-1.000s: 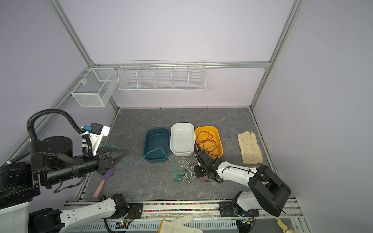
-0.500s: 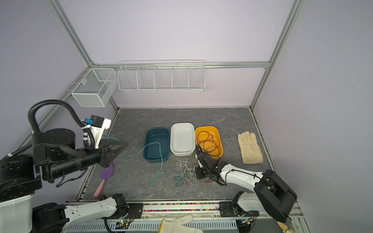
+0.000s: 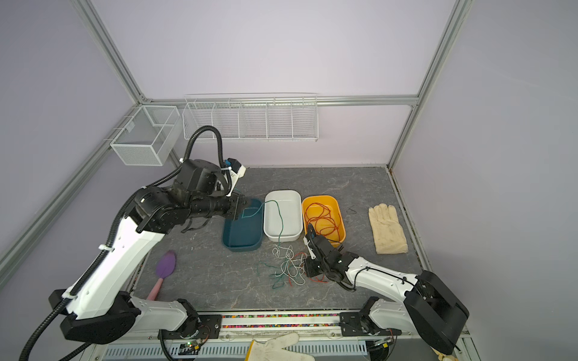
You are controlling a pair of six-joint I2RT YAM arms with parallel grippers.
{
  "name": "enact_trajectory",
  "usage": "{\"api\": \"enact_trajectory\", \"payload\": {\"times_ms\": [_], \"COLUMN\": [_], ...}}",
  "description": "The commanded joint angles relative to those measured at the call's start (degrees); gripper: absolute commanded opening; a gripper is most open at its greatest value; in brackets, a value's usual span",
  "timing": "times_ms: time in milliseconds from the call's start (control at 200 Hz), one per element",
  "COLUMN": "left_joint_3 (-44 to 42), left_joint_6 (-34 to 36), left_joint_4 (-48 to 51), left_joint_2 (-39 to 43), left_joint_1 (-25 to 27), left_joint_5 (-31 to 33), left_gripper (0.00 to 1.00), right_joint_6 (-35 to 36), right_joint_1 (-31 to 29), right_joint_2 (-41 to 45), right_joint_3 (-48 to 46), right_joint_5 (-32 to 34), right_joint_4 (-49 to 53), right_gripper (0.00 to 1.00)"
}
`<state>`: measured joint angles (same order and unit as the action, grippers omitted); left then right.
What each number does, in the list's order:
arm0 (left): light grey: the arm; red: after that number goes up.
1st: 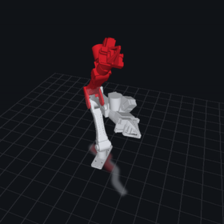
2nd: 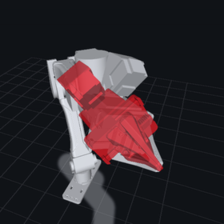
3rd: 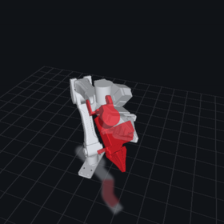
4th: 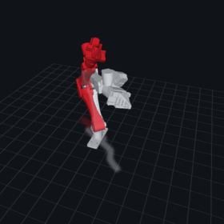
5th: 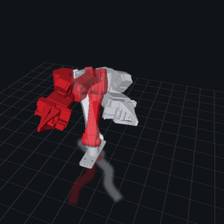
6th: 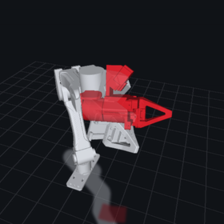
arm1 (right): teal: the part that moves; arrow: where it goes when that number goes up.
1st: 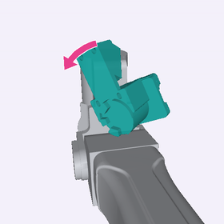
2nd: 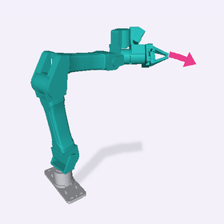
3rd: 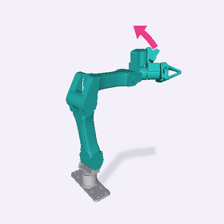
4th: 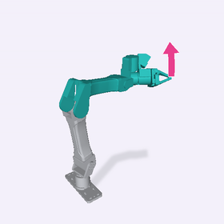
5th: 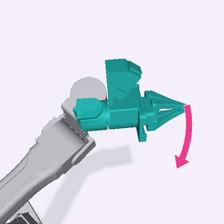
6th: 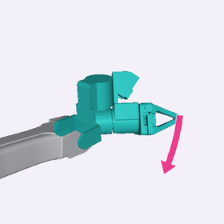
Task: Untangle the cables
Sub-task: 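Lift the green wire out of the pile with the left gripper, then carry the green wire over the white tub with the left gripper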
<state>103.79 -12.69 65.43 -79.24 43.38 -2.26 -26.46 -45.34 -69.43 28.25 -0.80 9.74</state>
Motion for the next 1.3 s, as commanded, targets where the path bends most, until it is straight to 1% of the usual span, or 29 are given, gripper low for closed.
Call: {"api": "enact_trajectory", "payload": {"times_ms": [0,120,305,440,510,670,800,905,1055,1294], "left_joint_3": [-0.73,-1.65,-1.14,0.18,1.34,5.14,9.78,11.62,10.64,4.94], "left_joint_6": [5.81,8.89,11.54,11.98,12.38,12.79,12.01,11.73,11.63,11.18], "left_joint_4": [-4.43,-7.99,-11.42,-12.85,-12.96,-11.61,-8.39,-7.56,-8.19,-11.21], "left_joint_2": [-3.16,-6.81,-13.08,-18.07,-20.95,-28.37,-34.31,-38.01,-40.71,-41.36], "left_joint_1": [-1.03,-1.62,-1.71,-1.72,-1.74,-1.76,-1.71,-1.67,-1.28,-0.42], "left_joint_5": [0.91,3.41,8.13,9.03,9.38,12.41,12.69,12.63,12.47,11.39], "left_gripper": [0.0,0.0,0.0,0.0,0.0,0.0,0.0,0.0,0.0,0.0], "right_joint_6": [0.97,0.97,0.86,0.88,0.88,0.88,0.88,0.88,0.88,0.89], "right_joint_1": [0.34,0.34,0.32,0.34,0.34,0.34,0.34,0.39,0.39,0.32], "right_joint_2": [1.18,1.49,1.93,2.03,2.1,2.28,2.19,2.1,2.19,1.86], "right_joint_3": [-0.99,-1.07,-1.18,-1.25,-1.19,-1.42,-1.44,-1.34,-1.44,-1.29], "right_joint_5": [1.42,1.84,2.46,2.73,2.84,3.12,3.19,3.2,3.26,3.17], "right_joint_4": [0.55,0.62,0.76,0.81,0.81,0.72,0.63,0.54,0.61,0.37], "right_gripper": [0.06,0.06,0.06,0.06,0.06,0.06,0.06,0.06,0.06,0.06]}}
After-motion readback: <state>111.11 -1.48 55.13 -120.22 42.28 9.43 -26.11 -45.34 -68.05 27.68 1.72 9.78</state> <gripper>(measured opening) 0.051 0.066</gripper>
